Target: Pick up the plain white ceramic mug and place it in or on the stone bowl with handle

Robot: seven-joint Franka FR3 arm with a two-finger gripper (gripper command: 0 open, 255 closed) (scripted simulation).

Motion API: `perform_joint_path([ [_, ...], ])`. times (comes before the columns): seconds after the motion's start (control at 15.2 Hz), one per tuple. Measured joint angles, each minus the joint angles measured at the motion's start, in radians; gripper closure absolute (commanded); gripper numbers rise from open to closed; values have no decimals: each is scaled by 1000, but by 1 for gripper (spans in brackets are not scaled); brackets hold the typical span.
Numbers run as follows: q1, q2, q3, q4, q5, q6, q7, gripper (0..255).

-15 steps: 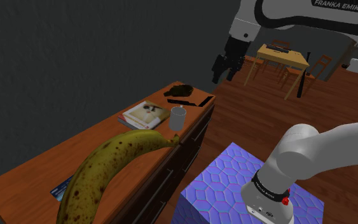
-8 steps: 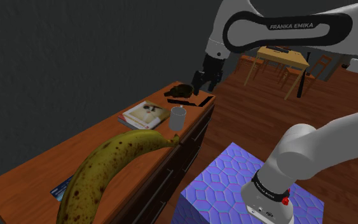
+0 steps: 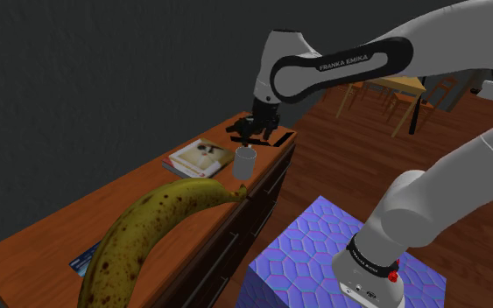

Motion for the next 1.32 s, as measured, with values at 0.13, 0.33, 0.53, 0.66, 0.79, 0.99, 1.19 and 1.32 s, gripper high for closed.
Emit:
perform_joint_path([
  [0.13,3,77,22,14,-13,61,32,0],
  [0.33,2,182,40,44,-40,133,68,0],
  [0.53,0,234,43,49,-55,177,80,0],
  [0.66,-1,256,44,43,-62,205,86,0],
  [0.79,-2,272,43,31,-67,234,88,0],
  [0.99,-3,285,43,24,-71,253,91,0],
  [1.19,-3,287,43,23,-72,256,91,0],
  [1.32,-3,287,43,23,-72,256,92,255],
])
